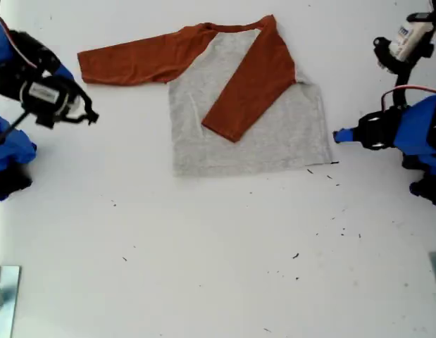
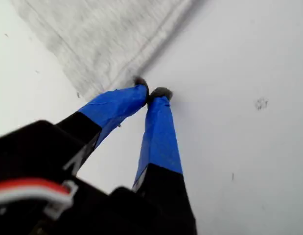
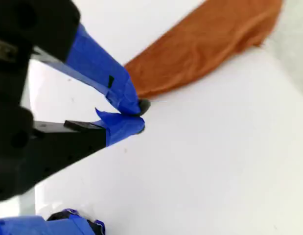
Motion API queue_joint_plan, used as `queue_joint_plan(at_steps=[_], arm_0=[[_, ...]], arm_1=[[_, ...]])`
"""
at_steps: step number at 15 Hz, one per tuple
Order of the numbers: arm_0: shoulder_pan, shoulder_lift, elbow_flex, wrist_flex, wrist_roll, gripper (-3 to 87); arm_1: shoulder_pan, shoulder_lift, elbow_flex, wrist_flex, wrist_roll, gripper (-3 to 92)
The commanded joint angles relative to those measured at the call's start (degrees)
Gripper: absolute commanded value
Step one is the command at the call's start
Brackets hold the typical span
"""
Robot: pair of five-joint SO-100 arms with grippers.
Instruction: Fold t shirt
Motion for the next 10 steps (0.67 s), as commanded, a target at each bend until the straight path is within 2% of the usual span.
queue_joint_plan(at_steps=[1, 2, 3, 4, 5, 6, 7, 9, 10], arm_0=[[-16.79, -2.90, -3.78, 0.88, 11.95, -0.4], [-20.04, -5.27, -4.13, 0.88, 17.05, -0.4], [-21.88, -5.98, -5.62, 0.97, 20.30, 7.3], [-22.06, -5.80, -7.91, 0.97, 24.17, 19.8], [-23.64, -5.62, -9.05, 0.18, 27.86, 26.9], [-24.08, -5.62, -8.88, -1.23, 30.76, 38.6], [-23.99, -5.62, -8.96, -3.96, 37.53, 39.1], [-24.52, -6.86, -6.77, -6.06, 40.08, 34.5], [-24.87, -6.42, -2.37, -10.28, 40.61, 34.7]], arm_1=[[-0.62, 3.69, 2.72, 1.93, -0.44, 3.5], [-0.53, 3.69, 2.81, 2.02, -0.44, 3.5], [-0.53, 3.69, 2.81, 2.02, -0.44, 3.5], [-0.44, 3.69, 2.81, 2.02, -0.44, 3.5], [-0.44, 3.69, 2.81, 1.93, -0.44, 3.5], [-0.35, 3.69, 2.81, 1.93, -0.35, 3.5], [-0.18, 3.69, 2.81, 1.93, -0.26, 3.5], [-0.18, 3.69, 2.90, 1.93, -0.09, 3.5], [-0.18, 3.69, 2.90, 1.93, 0.00, 3.5]])
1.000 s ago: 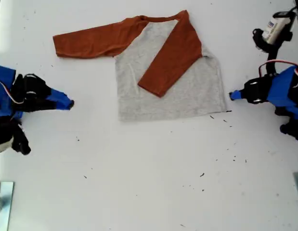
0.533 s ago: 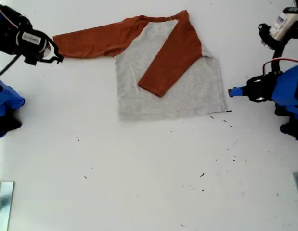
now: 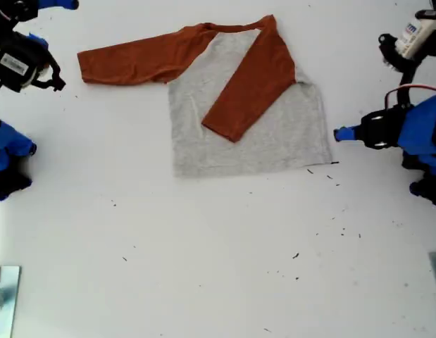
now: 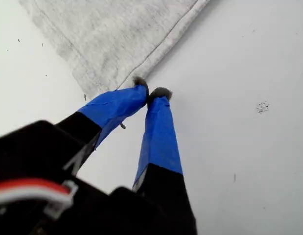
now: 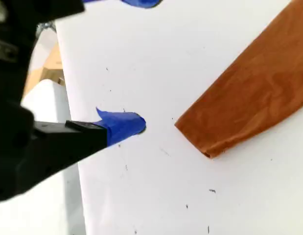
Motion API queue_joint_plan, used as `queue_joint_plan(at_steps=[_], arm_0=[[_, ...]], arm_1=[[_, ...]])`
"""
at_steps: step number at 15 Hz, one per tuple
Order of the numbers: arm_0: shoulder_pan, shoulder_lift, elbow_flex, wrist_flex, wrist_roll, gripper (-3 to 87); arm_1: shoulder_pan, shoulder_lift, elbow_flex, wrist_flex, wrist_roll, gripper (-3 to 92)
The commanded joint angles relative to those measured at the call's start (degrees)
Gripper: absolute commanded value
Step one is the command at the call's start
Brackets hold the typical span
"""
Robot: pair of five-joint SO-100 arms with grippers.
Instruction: Fold t shirt
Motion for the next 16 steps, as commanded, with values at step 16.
queue_joint_plan(at_steps=[16], arm_0=[[-8.26, -48.16, -2.20, -25.66, 7.73, -0.3]], arm_1=[[-1.05, 0.88, 2.90, 0.44, 0.97, 3.5]])
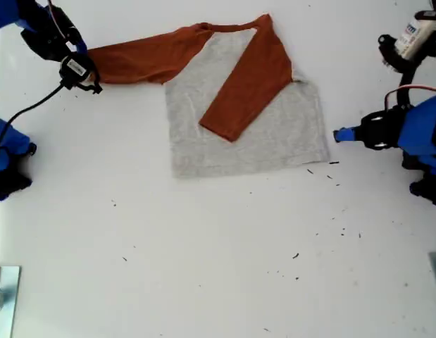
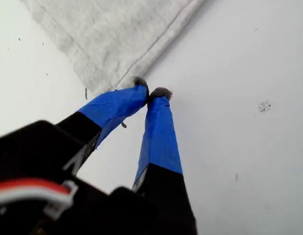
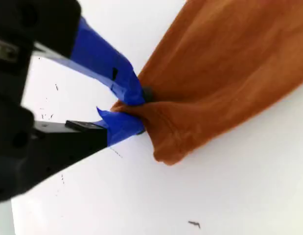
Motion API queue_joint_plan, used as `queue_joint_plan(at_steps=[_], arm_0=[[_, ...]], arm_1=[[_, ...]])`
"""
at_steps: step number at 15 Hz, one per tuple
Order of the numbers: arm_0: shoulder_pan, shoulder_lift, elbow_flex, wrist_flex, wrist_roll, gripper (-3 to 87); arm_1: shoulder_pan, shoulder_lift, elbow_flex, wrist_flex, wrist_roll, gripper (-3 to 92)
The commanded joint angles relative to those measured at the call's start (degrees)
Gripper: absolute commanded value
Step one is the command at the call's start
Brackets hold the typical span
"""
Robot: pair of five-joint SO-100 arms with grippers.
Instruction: Fold t shirt
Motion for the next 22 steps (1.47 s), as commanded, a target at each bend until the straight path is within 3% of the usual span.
queue_joint_plan(at_steps=[1, 5, 7, 10, 13, 15, 16, 17, 18, 19, 20, 22], arm_0=[[-0.97, -1.41, -3.69, 3.69, -0.18, -0.3], [3.78, 14.85, -11.34, 14.68, -1.76, -0.3], [9.93, 16.87, -26.28, 23.55, -3.16, -0.3], [23.82, 11.51, -49.92, 29.09, -5.63, -0.3], [38.58, 0.53, -65.74, 27.95, -8.96, -0.3], [44.38, -3.60, -66.09, 19.95, -7.91, 0.6], [47.29, -5.45, -66.09, 14.85, -5.80, 26.1], [50.80, -6.50, -66.80, 9.49, 0.00, 38.7], [54.58, -6.33, -67.50, 5.63, 4.92, 27.7], [57.30, -5.10, -67.32, 2.72, 7.91, 9.0], [58.97, -3.52, -66.97, 2.20, 10.11, 0.1], [59.15, 0.00, -64.86, 7.29, 9.05, -0.3]], arm_1=[[-0.44, 0.88, 2.72, 0.35, 0.70, 3.5], [-0.44, 0.88, 2.72, 0.44, 0.79, 3.5], [-0.35, 0.88, 2.72, 0.44, 0.79, 3.5], [-0.35, 0.88, 2.72, 0.44, 0.88, 3.5], [-0.53, 0.88, 2.72, 0.53, 1.05, 3.5], [-0.53, 0.88, 2.72, 0.53, 1.23, 3.5], [-0.53, 0.88, 2.81, 0.53, 1.23, 3.5], [-0.53, 0.88, 2.81, 0.62, 1.41, 3.5], [-0.53, 0.88, 2.81, 0.70, 1.49, 3.5], [-0.44, 0.88, 2.81, 0.70, 1.58, 3.5], [-0.35, 0.88, 2.81, 0.70, 1.58, 3.5], [-0.35, 0.88, 2.81, 0.70, 1.58, 3.5]])
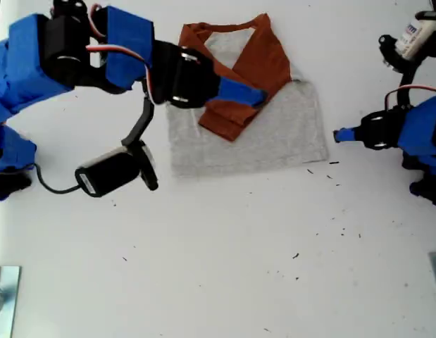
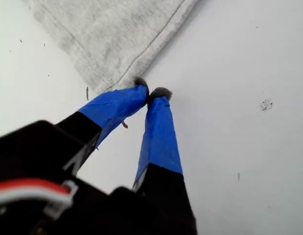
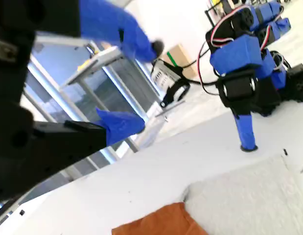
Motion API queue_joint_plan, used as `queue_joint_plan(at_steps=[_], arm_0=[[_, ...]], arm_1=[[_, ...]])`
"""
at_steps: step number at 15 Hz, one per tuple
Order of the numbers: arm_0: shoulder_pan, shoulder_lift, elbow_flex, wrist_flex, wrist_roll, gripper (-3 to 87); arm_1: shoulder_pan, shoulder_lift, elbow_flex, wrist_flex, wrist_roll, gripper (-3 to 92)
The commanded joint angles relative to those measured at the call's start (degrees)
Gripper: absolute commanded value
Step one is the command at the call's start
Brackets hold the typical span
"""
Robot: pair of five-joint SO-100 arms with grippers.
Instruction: Fold t shirt
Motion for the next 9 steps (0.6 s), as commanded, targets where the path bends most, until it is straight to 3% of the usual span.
queue_joint_plan(at_steps=[1, 2, 7, 9], arm_0=[[-0.09, 9.14, 4.92, 3.43, 0.97, -0.3], [-0.62, 14.06, 14.15, 3.34, -2.64, -0.3], [-6.06, 56.95, 85.96, -12.66, -20.04, -0.3], [-7.65, 71.28, 103.62, -12.66, -25.40, -0.3]], arm_1=[[-0.26, 0.88, 2.81, 0.70, 0.53, 3.5], [-0.26, 0.88, 2.90, 0.70, 0.53, 3.5], [0.09, 0.88, 2.90, 0.70, 0.62, 3.5], [0.35, 0.88, 2.99, 0.70, 0.70, 3.5]])
